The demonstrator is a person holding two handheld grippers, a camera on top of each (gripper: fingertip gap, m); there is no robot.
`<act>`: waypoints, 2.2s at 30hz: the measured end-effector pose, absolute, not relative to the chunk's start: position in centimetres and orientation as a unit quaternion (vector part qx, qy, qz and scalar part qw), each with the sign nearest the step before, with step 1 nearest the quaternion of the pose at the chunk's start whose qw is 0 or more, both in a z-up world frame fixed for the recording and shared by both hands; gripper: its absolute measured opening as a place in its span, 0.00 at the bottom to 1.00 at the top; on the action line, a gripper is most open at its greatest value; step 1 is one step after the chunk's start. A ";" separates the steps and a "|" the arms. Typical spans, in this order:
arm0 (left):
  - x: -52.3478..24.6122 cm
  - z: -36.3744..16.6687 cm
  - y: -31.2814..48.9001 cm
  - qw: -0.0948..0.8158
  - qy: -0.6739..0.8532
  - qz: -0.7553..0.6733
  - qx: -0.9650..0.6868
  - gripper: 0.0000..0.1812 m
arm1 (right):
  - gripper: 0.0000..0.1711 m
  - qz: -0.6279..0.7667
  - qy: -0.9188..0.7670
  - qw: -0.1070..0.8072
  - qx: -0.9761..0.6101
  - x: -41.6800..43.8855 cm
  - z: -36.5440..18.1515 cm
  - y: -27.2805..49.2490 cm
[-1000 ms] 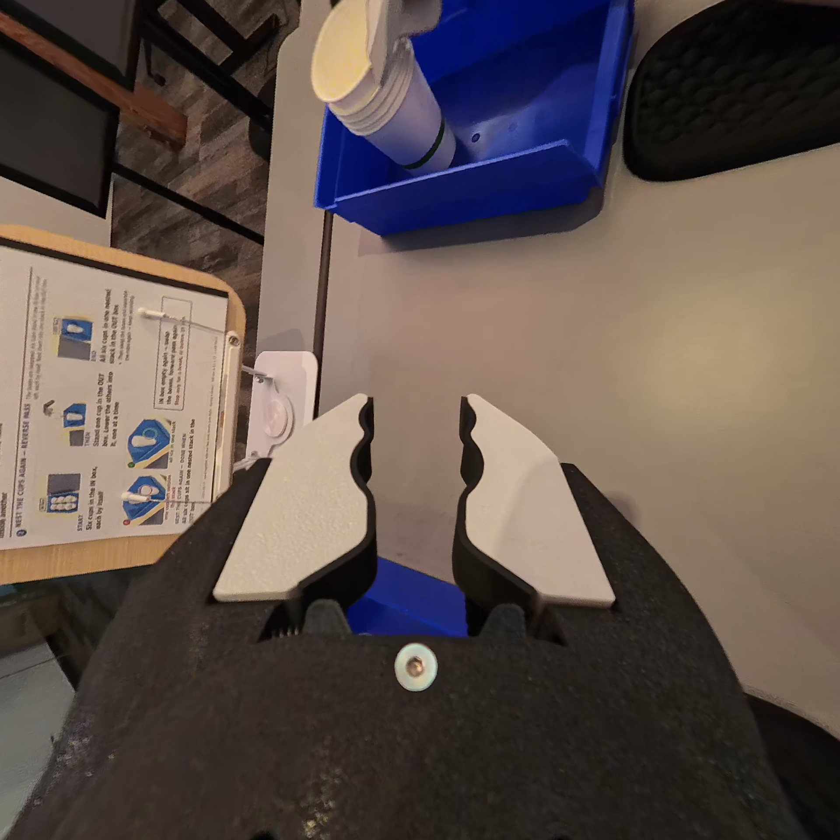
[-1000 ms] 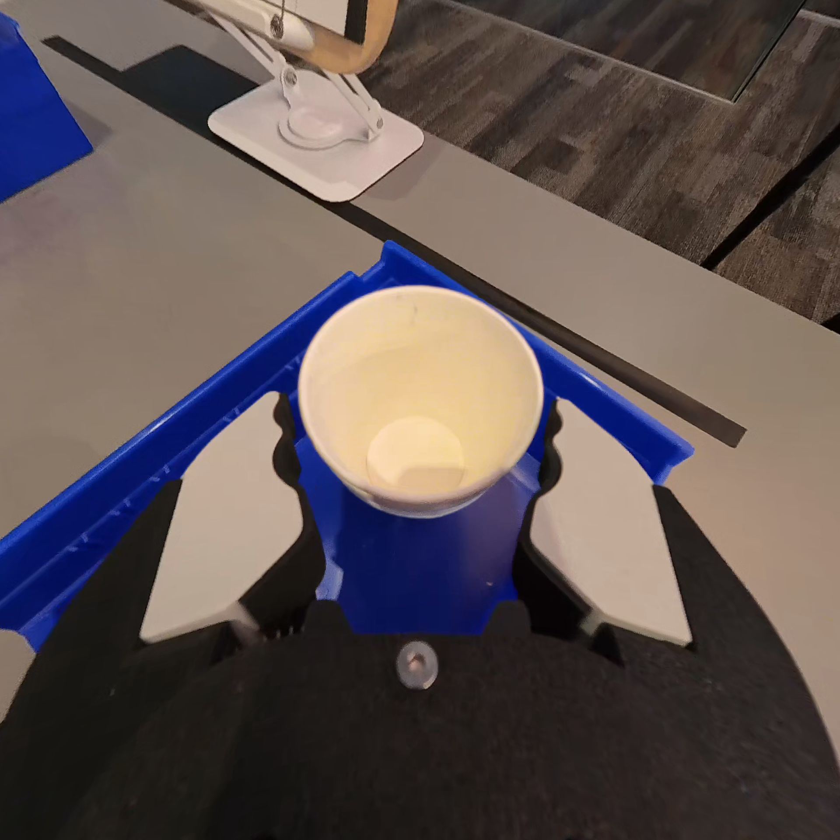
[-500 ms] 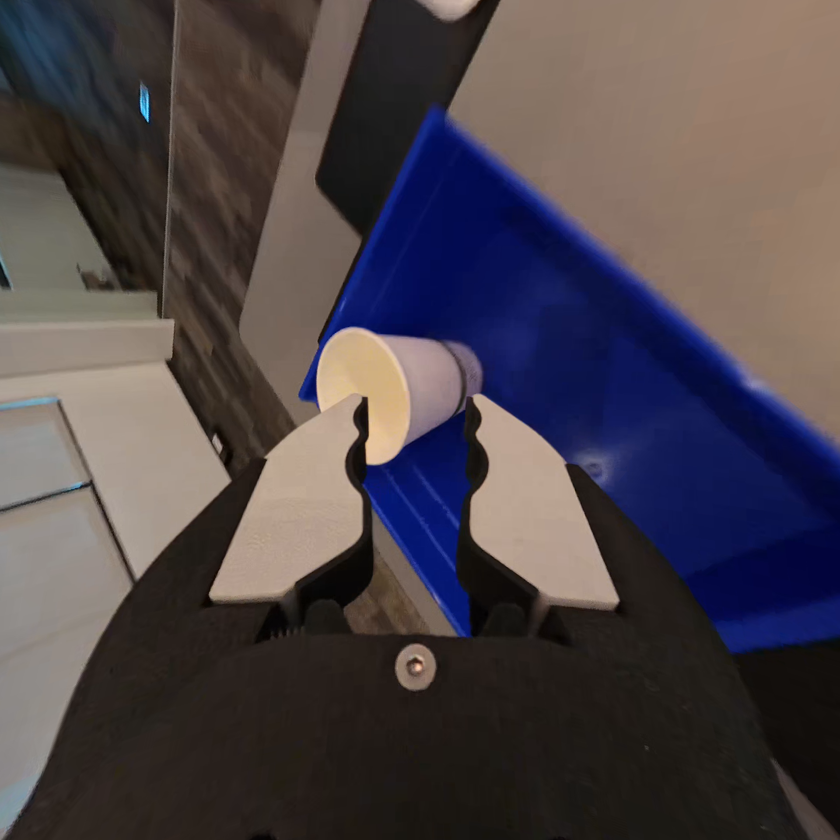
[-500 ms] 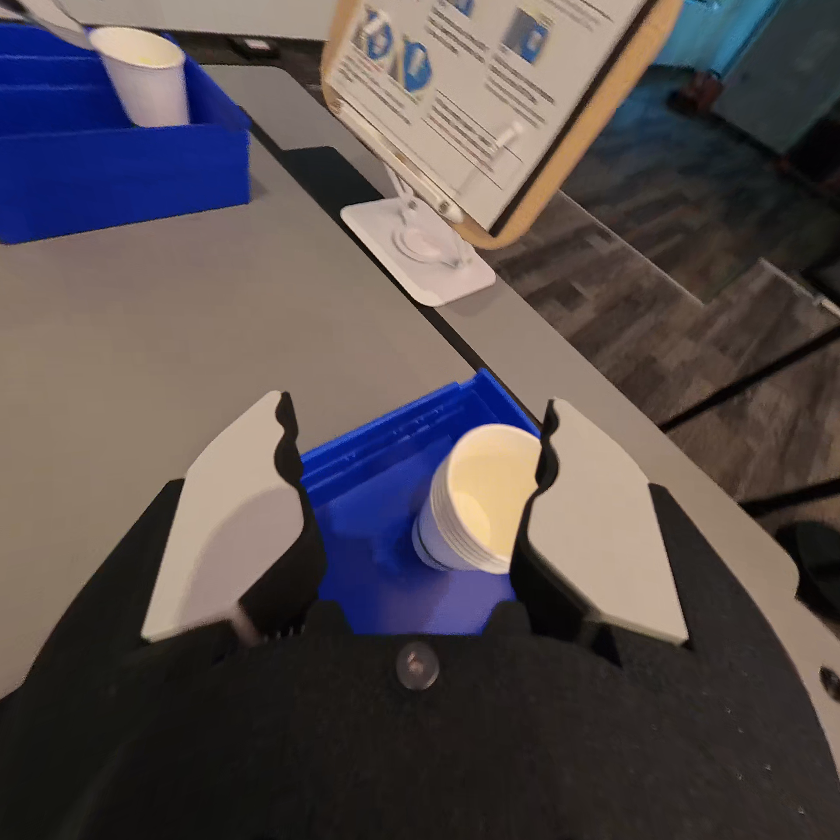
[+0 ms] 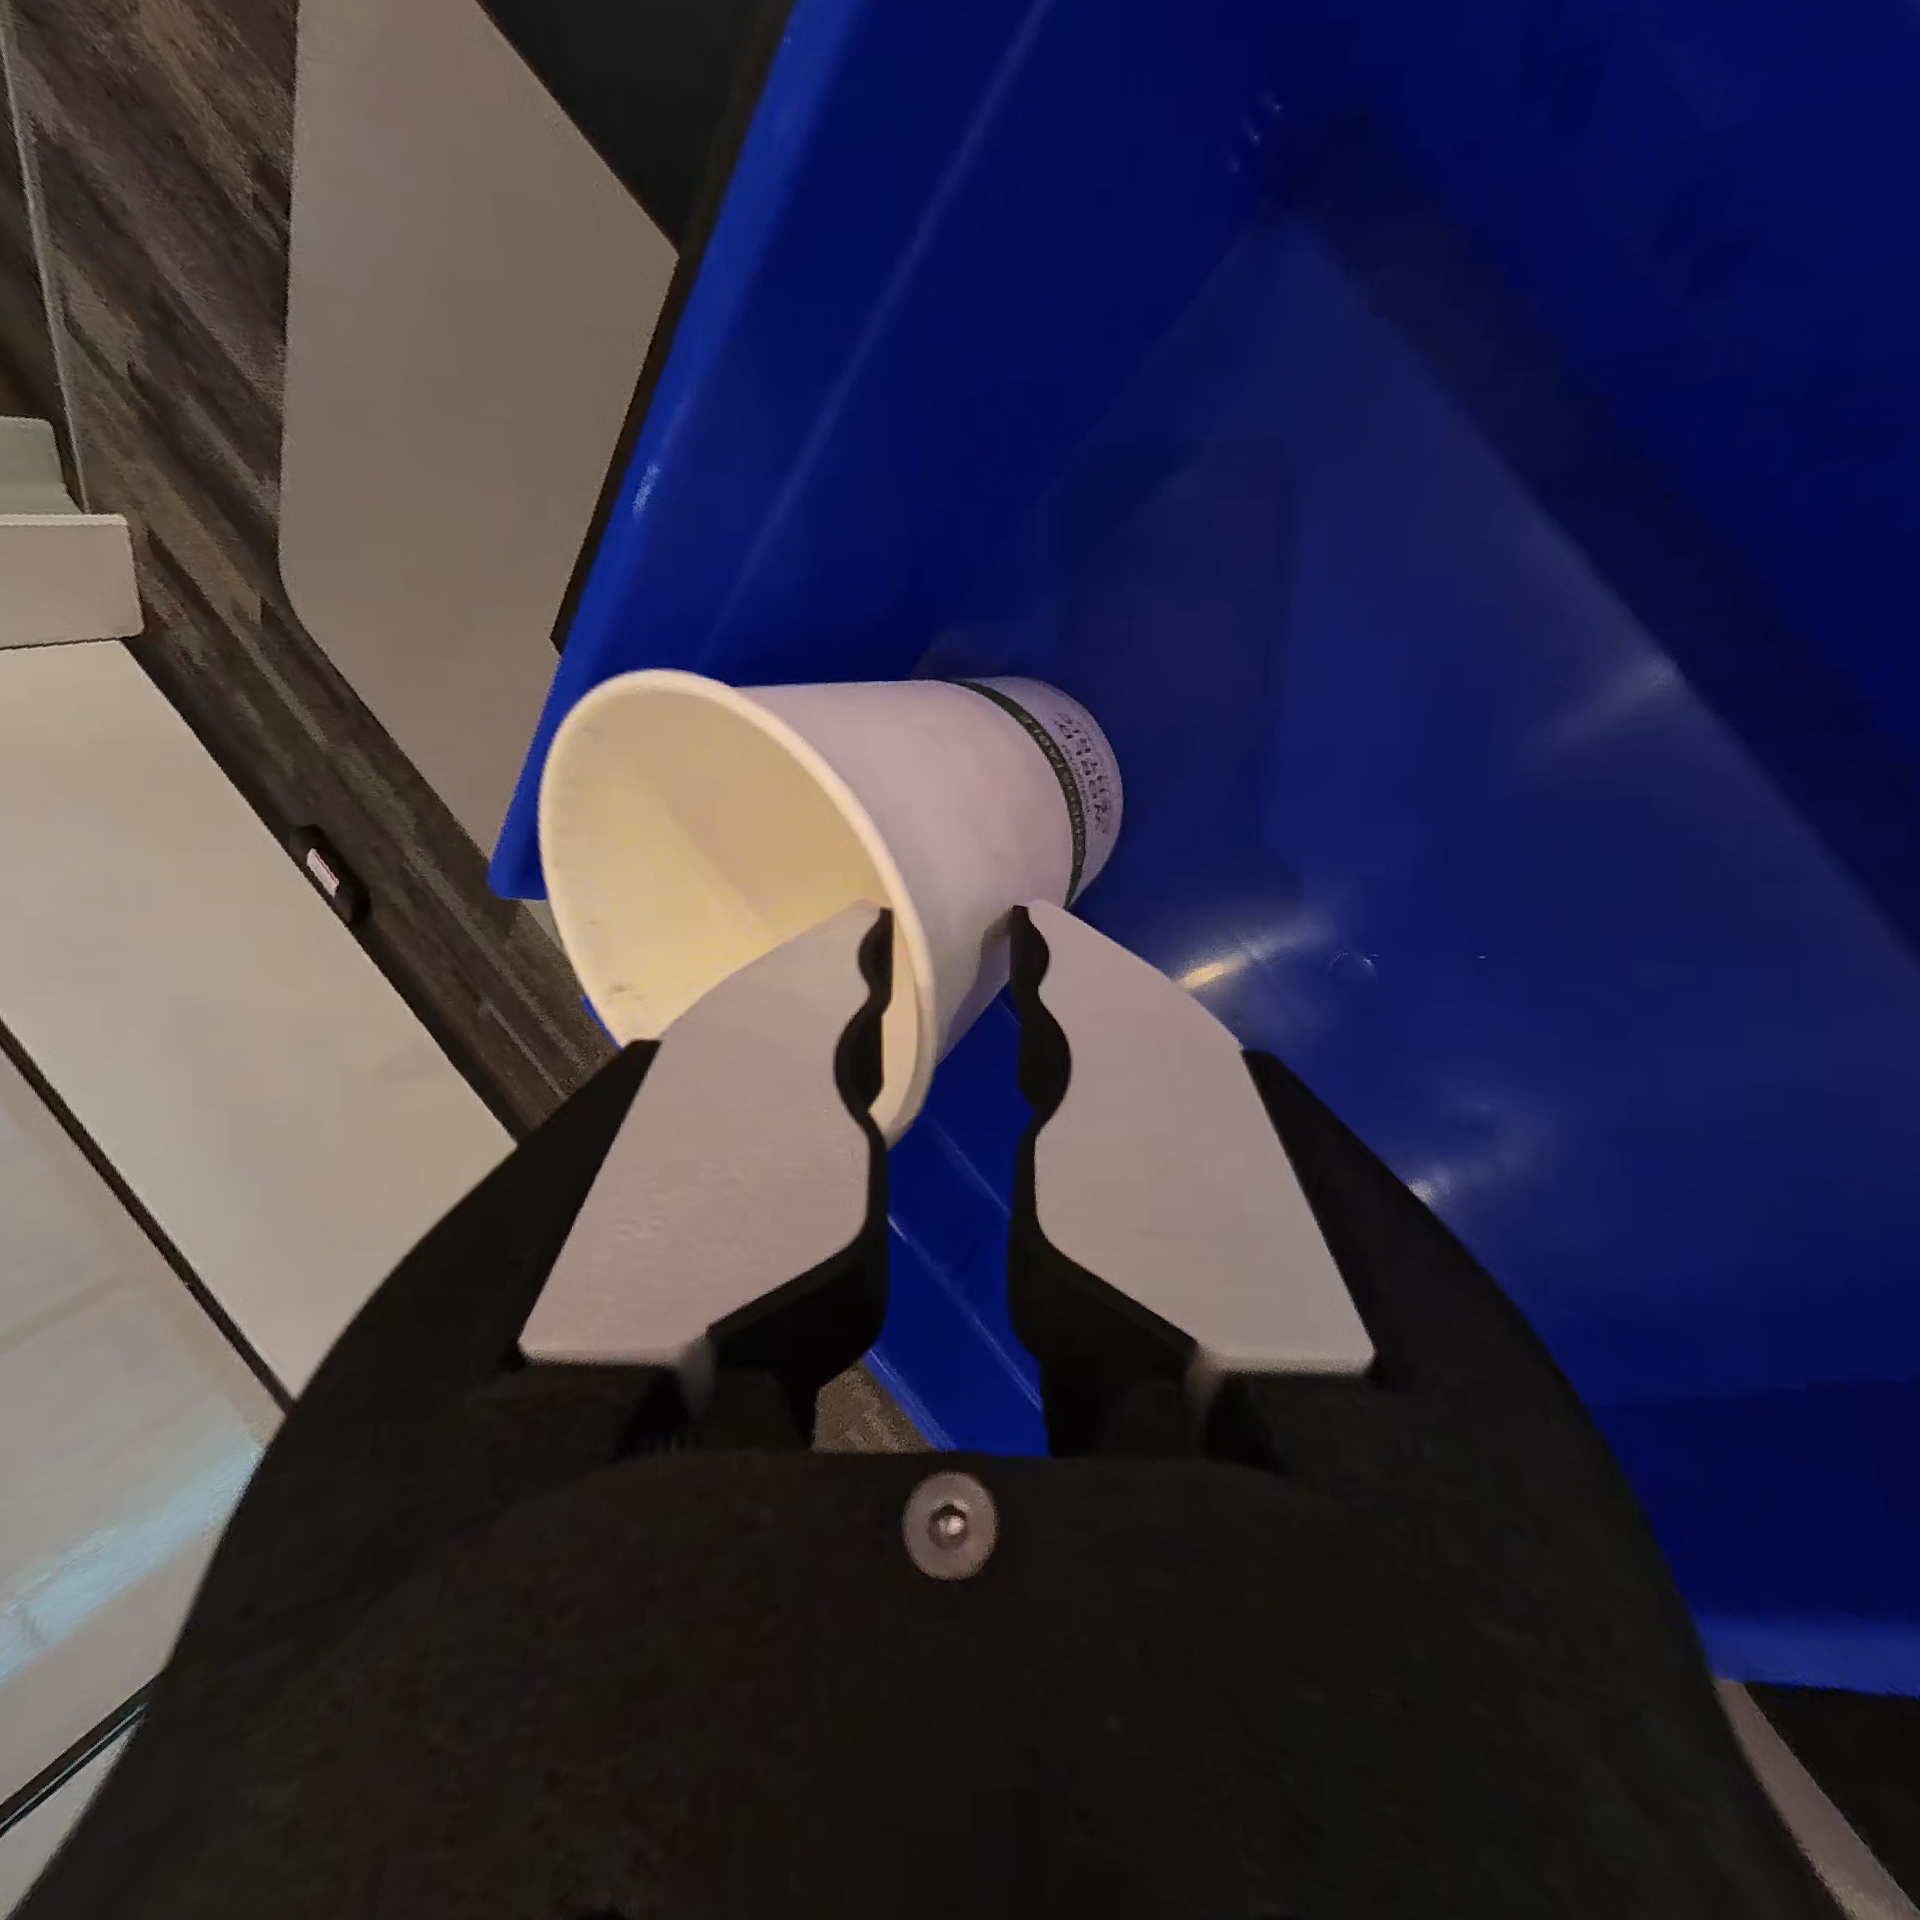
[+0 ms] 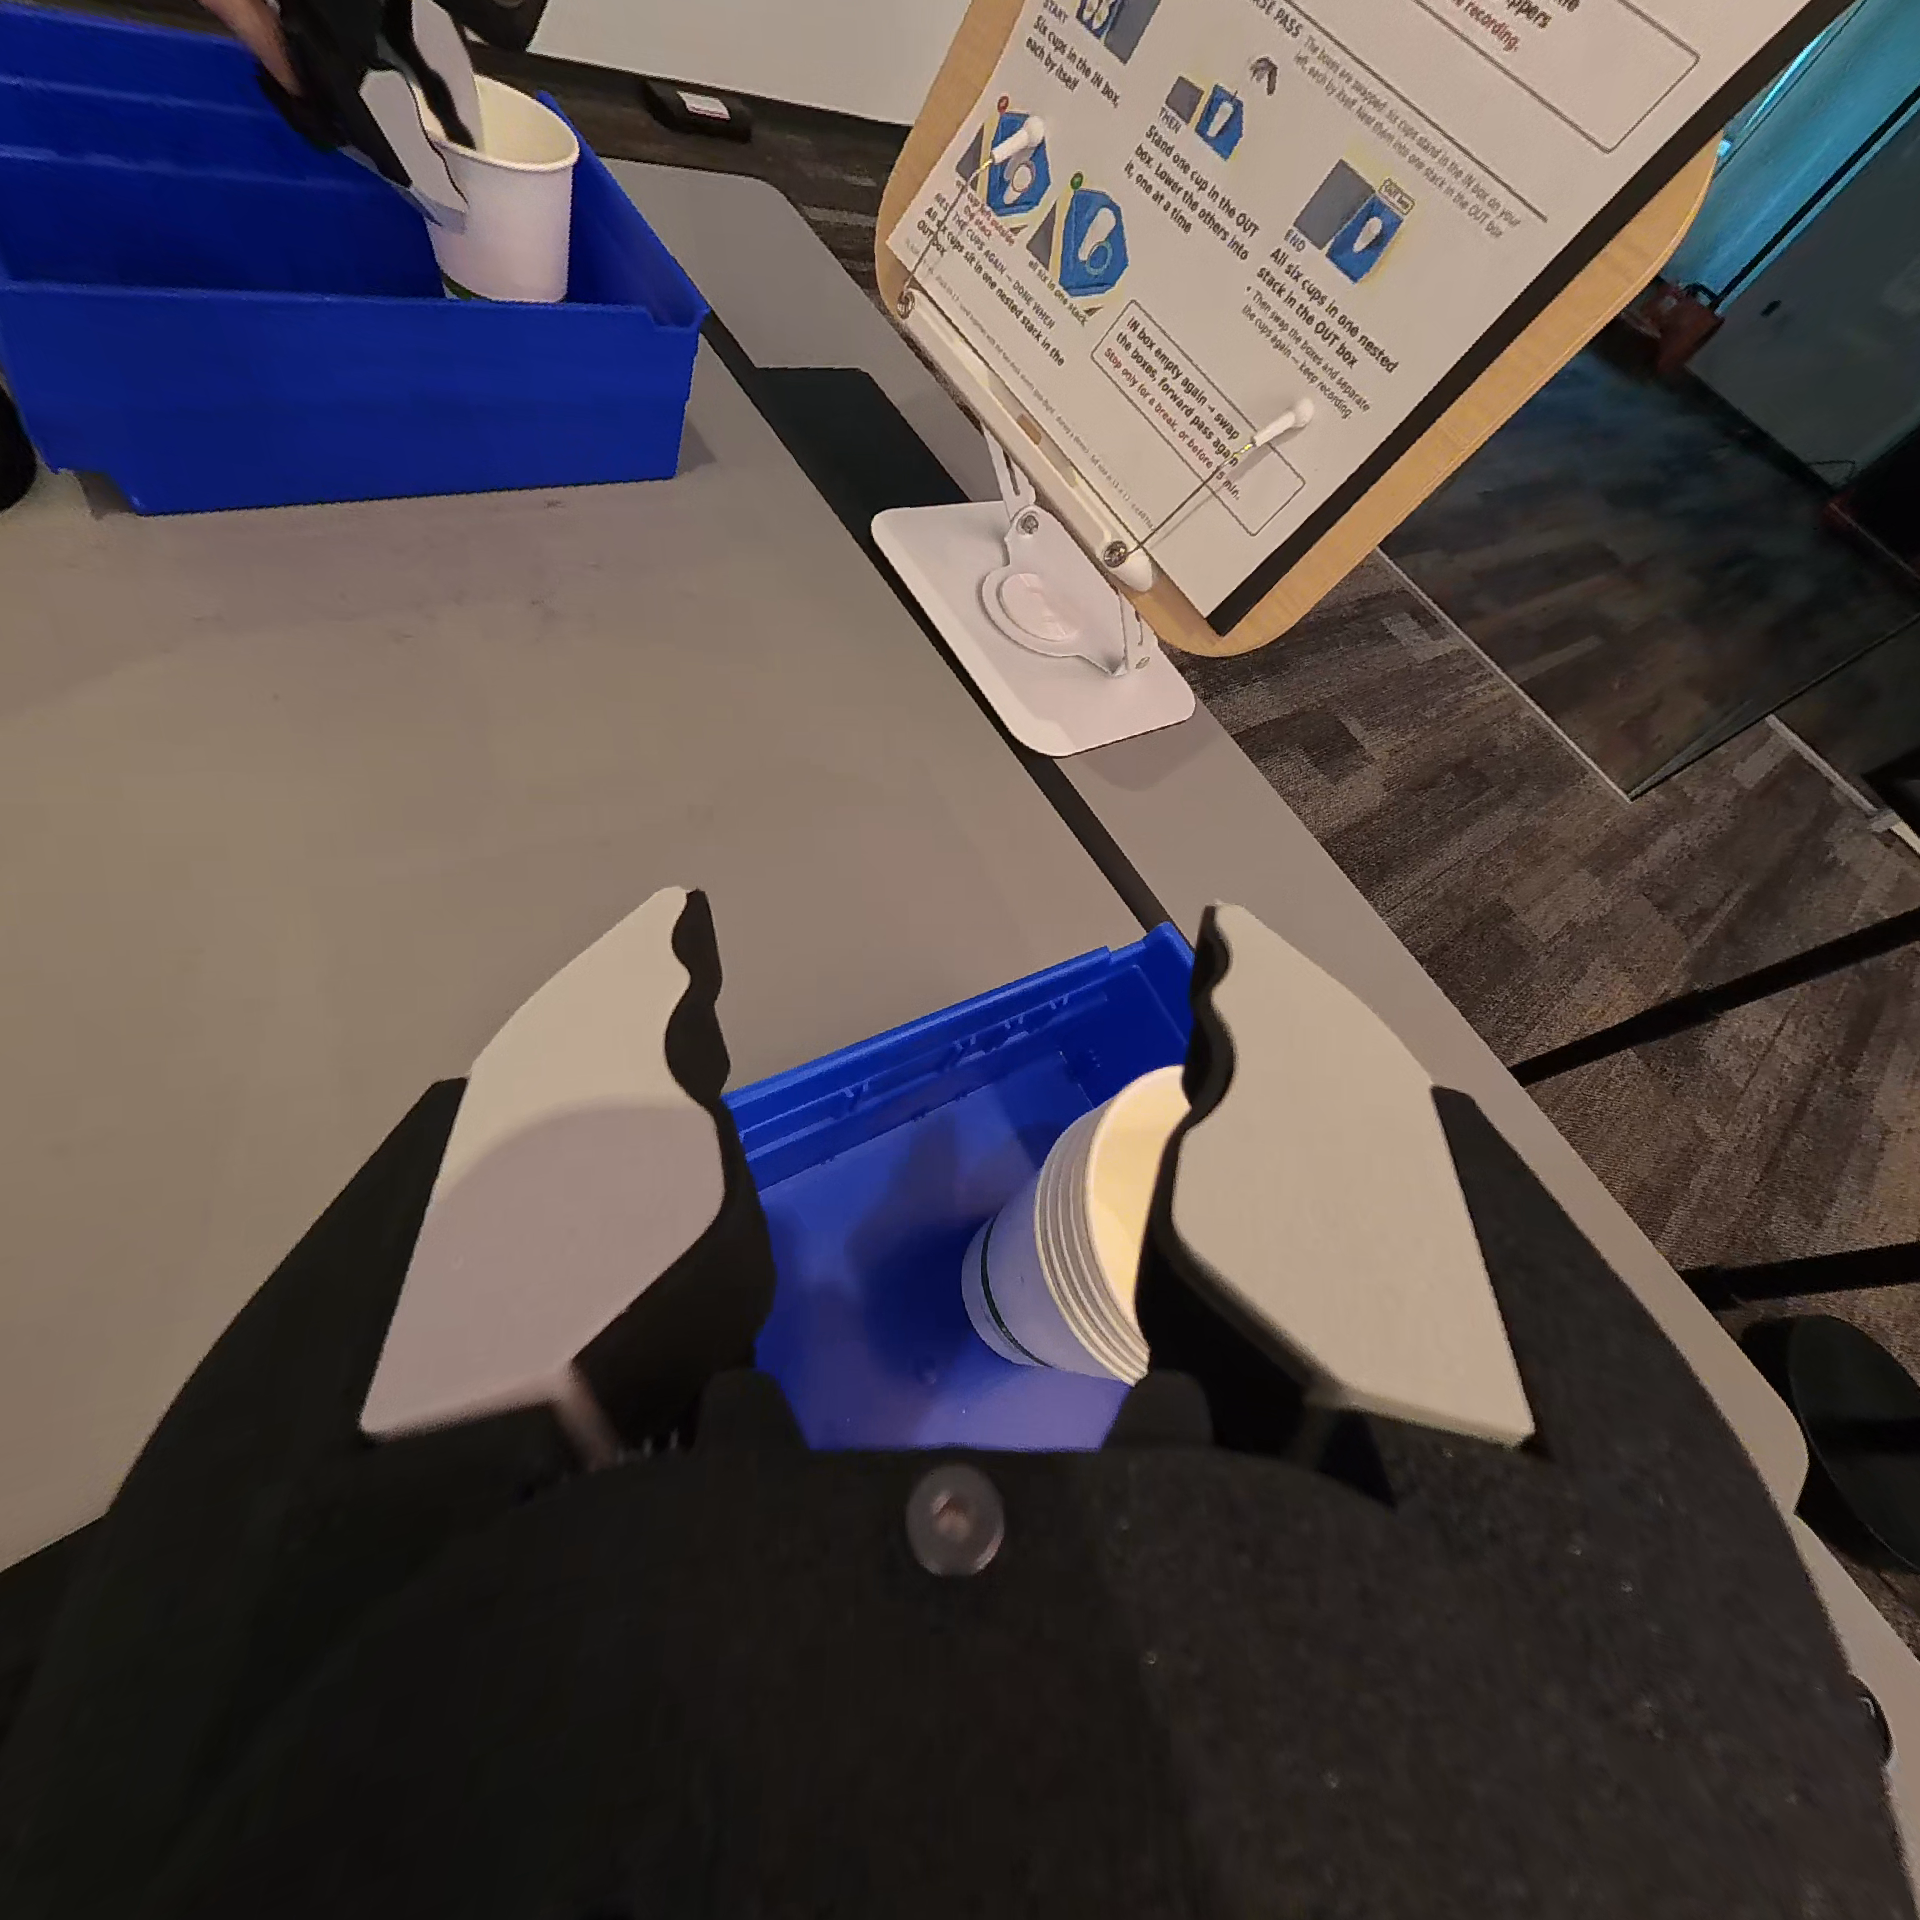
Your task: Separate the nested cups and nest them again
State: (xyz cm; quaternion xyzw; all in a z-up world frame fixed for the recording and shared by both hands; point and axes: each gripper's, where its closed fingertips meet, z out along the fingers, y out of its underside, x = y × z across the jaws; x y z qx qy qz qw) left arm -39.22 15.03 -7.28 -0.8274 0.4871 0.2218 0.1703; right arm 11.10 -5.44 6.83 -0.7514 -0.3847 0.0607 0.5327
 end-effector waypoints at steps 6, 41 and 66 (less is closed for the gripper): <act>-39.6 -8.1 14.0 0.155 0.486 0.208 -0.834 0.07 | 0.49 0.065 -0.396 0.532 -0.745 10.5 7.0 -5.8; -12.2 3.7 -15.7 0.228 0.872 -0.023 -0.433 0.00 | 0.44 0.381 -0.595 0.446 -0.550 -9.9 5.5 -12.5; -14.7 9.3 -10.5 0.406 0.691 -0.085 -0.593 0.21 | 0.45 0.320 -0.464 0.545 -0.621 -1.4 8.3 -6.6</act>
